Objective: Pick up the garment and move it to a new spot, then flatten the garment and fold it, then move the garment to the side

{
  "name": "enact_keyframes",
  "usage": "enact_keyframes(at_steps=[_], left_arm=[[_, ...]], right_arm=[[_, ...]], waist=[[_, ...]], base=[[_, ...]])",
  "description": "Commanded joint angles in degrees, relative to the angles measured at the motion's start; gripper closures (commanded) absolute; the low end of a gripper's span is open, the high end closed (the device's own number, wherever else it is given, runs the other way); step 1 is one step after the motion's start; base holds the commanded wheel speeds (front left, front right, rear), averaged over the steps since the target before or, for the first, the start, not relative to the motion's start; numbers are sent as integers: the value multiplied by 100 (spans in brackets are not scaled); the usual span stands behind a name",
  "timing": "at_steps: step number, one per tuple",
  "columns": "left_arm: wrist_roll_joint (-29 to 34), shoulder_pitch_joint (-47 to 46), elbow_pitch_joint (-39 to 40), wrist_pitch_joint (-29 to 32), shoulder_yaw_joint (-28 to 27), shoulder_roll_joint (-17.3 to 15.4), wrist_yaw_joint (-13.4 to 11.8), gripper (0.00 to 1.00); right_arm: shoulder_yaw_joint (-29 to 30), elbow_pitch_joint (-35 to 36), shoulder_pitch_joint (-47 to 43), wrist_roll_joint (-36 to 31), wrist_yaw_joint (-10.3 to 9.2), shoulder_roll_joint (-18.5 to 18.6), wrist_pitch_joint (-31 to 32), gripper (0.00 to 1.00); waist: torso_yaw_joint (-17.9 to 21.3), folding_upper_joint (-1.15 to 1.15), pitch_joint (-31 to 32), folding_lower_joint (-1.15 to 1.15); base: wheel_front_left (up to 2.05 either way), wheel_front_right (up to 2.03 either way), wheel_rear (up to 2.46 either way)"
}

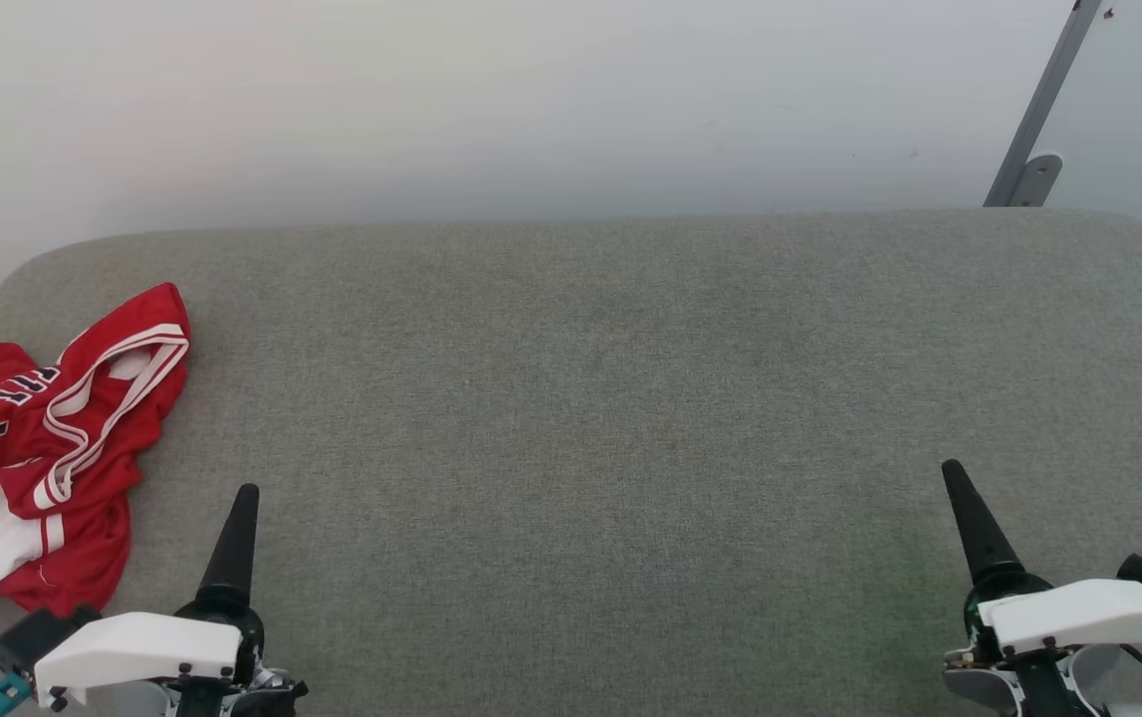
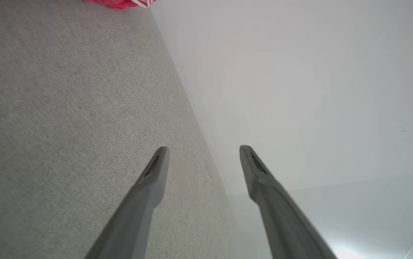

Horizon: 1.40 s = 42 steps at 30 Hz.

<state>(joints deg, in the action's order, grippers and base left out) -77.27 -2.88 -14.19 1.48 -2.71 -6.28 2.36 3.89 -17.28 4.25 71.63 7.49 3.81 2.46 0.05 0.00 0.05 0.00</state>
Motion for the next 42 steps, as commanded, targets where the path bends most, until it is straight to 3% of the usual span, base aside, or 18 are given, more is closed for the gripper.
enact_keyframes(at_steps=[1, 12, 42], left_arm=[[200, -58, 116, -48, 42, -92, -41, 0], [1225, -14, 272, -285, 176, -273, -190, 0], [3561, 211, 711, -878, 118, -286, -50, 0]], right_arm=[[-24, 68, 184, -238, 0, 50, -55, 0], [-91, 64, 187, -1257, 0, 83, -208, 0], [-129, 157, 180, -3530, 0, 65, -696, 0]], waist=[[0, 0, 2, 0], [2, 0, 20, 0], [61, 0, 38, 0]], base=[[0, 0, 0], [0, 0, 0], [0, 0, 0]])
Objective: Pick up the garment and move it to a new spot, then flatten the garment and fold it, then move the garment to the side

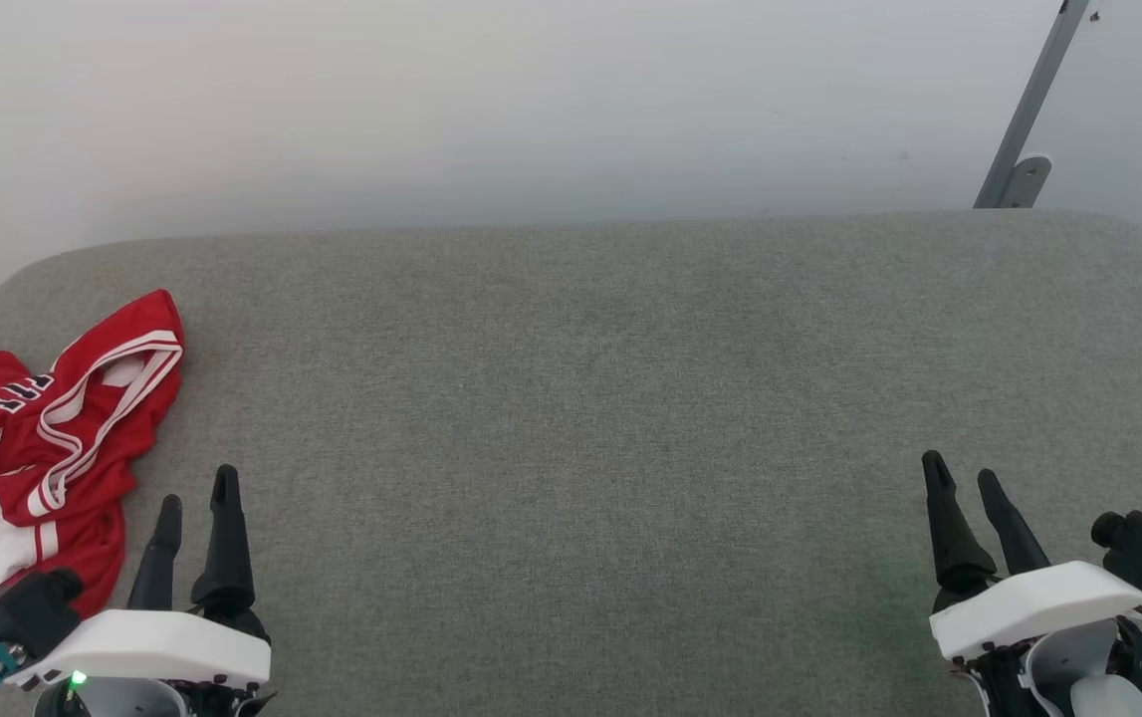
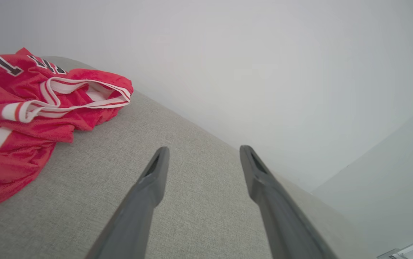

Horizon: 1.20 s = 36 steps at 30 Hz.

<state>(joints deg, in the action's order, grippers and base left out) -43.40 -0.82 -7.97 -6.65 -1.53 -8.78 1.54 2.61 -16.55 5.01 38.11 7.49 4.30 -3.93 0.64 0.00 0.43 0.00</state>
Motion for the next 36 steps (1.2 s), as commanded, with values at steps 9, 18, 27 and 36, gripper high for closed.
enact_keyframes(at_steps=[9, 18, 27, 36], left_arm=[[670, 46, 164, -187, 3, -35, 61, 0], [1162, 98, 225, -321, 24, -47, 121, 0], [1594, 169, 285, -439, 20, -62, 151, 0], [2026, 226, 323, -553, 23, -90, 182, 0]], right_arm=[[-9, 104, 106, -674, 0, 13, -174, 0], [-46, 101, 123, -1193, 0, 29, -279, 0], [-46, 99, 139, -1655, 0, 19, -375, 0], [-58, 114, 135, -2133, 0, 8, -473, 0]], waist=[[10, 0, 13, 0], [18, 0, 35, 0], [29, 0, 47, 0], [37, 0, 51, 0]], base=[[0, 0, 0], [0, 0, 0], [0, 0, 0], [0, 0, 0]])
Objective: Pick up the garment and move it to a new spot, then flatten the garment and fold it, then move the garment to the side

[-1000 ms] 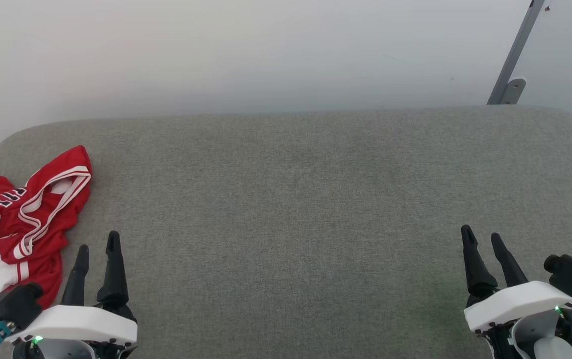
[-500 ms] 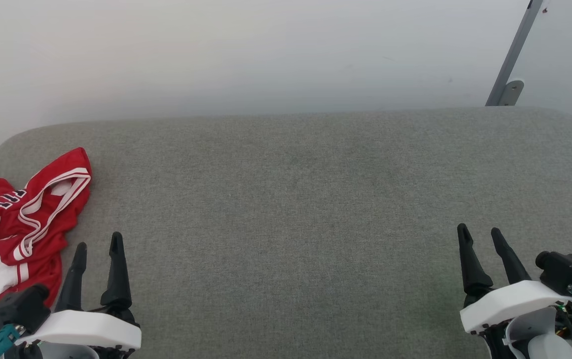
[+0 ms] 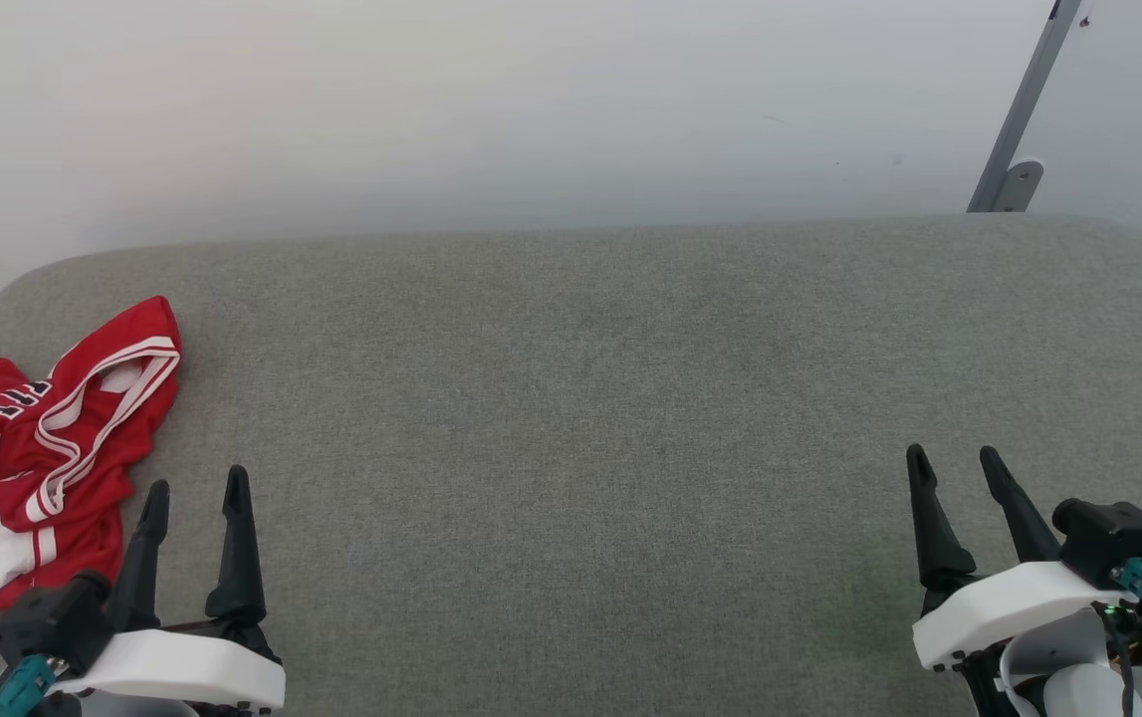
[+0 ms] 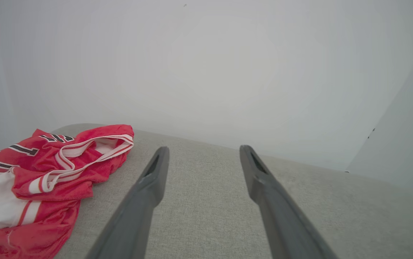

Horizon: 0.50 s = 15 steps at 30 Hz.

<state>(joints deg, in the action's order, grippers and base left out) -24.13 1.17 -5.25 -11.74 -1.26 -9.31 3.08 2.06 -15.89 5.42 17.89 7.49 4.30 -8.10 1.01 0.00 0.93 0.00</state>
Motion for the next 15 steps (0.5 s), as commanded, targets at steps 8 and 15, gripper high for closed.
enact_keyframes(at_steps=[8, 15], left_arm=[[437, 64, 88, -141, -2, -57, 61, 0], [727, 86, 109, -209, 10, -73, 100, 0]], right_arm=[[-45, 61, 98, -514, -1, 5, -146, 0], [-51, 68, 97, -831, -1, 18, -231, 0]], waist=[[11, 0, 8, 0], [18, 0, 8, 0]], base=[[0, 0, 0], [0, 0, 0]])
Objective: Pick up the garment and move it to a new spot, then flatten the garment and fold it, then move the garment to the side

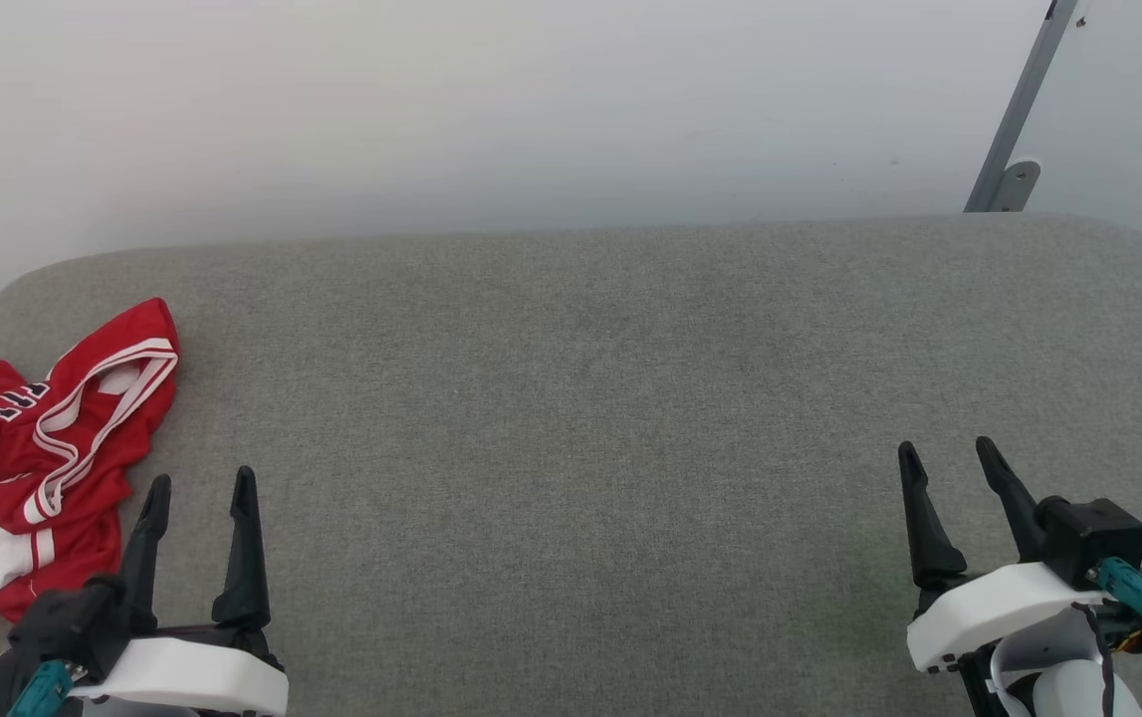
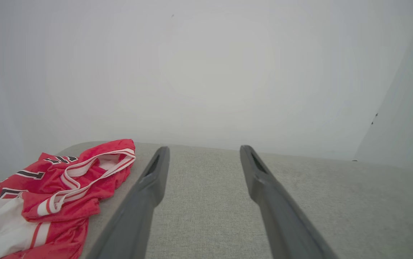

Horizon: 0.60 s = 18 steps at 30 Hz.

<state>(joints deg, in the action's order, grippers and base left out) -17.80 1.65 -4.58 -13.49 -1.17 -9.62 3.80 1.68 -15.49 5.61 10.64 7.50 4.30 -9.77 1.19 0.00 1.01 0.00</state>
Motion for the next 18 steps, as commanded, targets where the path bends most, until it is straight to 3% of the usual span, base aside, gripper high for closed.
enact_keyframes(at_steps=[1, 18], left_arm=[[95, 38, 42, -34, 2, -42, 29, 0], [625, 61, 55, -180, -60, -45, 107, 0]], right_arm=[[-13, 27, 78, -106, -2, 18, -64, 0], [-26, -4, 87, -713, -2, 28, -240, 0]], waist=[[0, 0, 0, 0], [30, 0, -7, 0]], base=[[0, 0, 0], [0, 0, 0]])
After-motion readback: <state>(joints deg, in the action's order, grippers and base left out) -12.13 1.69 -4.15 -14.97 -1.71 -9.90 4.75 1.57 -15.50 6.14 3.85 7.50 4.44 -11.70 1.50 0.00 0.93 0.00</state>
